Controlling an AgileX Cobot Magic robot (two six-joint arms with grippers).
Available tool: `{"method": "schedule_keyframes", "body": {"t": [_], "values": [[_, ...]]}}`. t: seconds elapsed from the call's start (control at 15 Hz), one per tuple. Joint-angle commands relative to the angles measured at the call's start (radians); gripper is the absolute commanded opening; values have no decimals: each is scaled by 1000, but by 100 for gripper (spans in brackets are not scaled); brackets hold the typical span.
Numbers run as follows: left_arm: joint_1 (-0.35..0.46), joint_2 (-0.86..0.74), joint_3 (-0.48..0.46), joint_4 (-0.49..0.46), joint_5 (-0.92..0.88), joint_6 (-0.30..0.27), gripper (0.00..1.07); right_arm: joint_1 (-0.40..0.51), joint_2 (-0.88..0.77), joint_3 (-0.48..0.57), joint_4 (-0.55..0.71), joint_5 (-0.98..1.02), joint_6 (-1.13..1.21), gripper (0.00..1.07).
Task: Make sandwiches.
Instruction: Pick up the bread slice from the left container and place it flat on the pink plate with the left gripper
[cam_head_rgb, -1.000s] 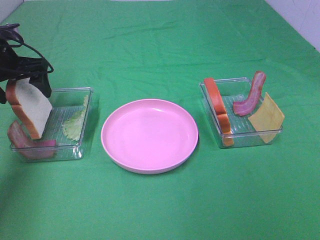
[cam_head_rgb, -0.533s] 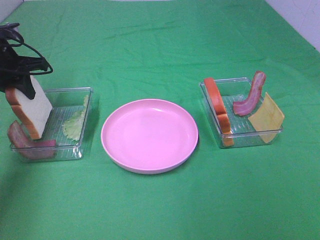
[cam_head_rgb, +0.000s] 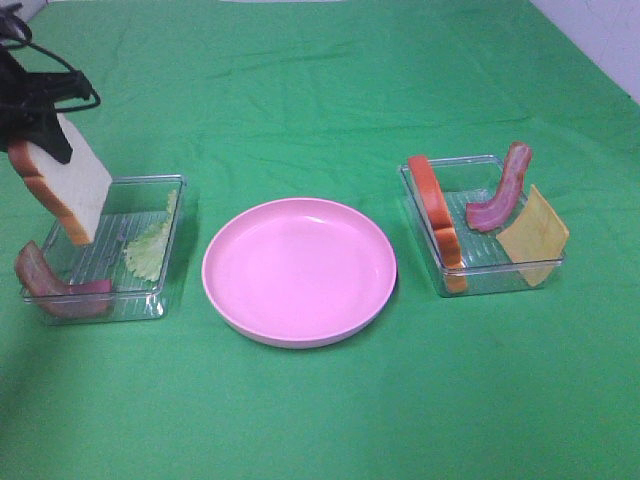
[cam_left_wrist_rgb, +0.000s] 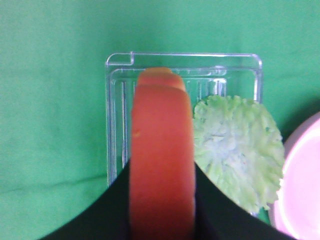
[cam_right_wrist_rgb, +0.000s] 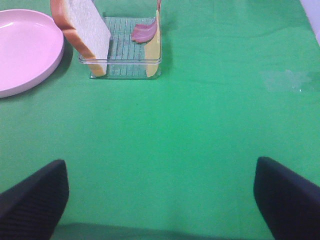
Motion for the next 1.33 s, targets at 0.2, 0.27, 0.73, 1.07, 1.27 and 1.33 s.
{"method": "schedule_keyframes", "body": {"t": [0.2,0.27,0.73,1.07,1.27,1.33], "values": [[-6,-135,-146,-62,161,-3,12,-7,-34,3,-2,-12,-9,97],[-6,-151,-161,-117,160,-2,12,-7,-34,3,-2,-12,-9,97],[-152,-76,-162,-411,110,111,12,-7,-34,3,-2,-12,-9,97],[-409,79,-162,-413,12,113,12,-7,-34,3,-2,-12,-9,97],[-498,166,-162,-413,-57,136,12,-7,-34,3,-2,-12,-9,97],[-506,179,-162,-413,-67,136,13,-7,-34,3,-2,-12,-9,97]]}}
